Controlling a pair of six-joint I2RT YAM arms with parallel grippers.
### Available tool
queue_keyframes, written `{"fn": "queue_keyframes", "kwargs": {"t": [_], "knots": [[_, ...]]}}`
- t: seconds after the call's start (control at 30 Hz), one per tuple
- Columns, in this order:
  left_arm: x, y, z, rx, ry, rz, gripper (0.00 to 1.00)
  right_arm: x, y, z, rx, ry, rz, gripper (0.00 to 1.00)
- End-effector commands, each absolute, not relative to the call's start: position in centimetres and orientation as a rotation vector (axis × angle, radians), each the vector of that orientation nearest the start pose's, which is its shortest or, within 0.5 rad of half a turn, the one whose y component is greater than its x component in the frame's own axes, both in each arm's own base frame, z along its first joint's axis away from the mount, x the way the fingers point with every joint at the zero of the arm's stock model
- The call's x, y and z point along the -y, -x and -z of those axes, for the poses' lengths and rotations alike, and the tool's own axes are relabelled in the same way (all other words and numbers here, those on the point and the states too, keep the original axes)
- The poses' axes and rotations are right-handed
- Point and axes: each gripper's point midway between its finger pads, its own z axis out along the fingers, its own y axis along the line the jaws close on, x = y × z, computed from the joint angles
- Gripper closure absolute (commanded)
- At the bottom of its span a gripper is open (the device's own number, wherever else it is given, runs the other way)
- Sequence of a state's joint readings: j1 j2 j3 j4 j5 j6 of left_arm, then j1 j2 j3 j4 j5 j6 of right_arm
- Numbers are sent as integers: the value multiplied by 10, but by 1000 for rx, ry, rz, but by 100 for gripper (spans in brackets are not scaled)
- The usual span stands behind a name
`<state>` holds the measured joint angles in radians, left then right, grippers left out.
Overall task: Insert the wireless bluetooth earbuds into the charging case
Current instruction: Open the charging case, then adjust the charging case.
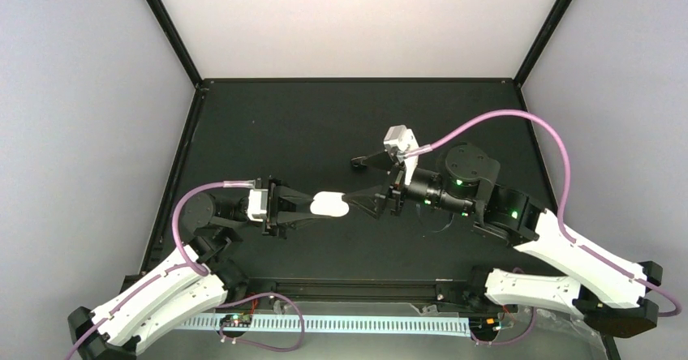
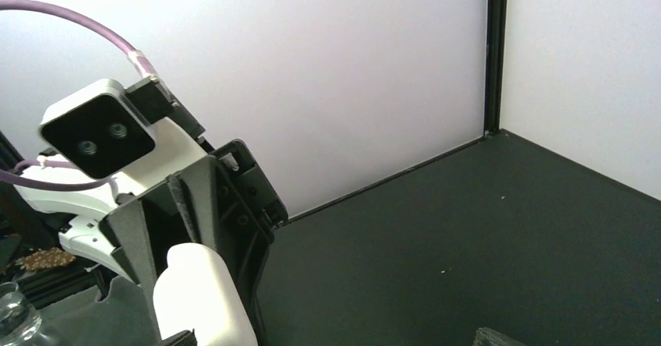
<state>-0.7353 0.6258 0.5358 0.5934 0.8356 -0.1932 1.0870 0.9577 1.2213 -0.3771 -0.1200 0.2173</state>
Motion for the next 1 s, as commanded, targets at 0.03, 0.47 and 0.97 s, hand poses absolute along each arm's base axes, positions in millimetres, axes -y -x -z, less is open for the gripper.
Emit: {"fn": "queue_keyframes", "kwargs": {"t": [0.03,0.47,0.97], "knots": [[238,-69,-405,-763,-1084,1220,98,-297,-121,-441,-1500,855,-1146,8],[239,-71,-408,-772,-1072,1227,99,-324,-108,-424,-1534,1013,-1228,15],[241,-75,-408,-792,-1058,1233,99,-330,-112,-426,-1508,1021,-1211,52]]}}
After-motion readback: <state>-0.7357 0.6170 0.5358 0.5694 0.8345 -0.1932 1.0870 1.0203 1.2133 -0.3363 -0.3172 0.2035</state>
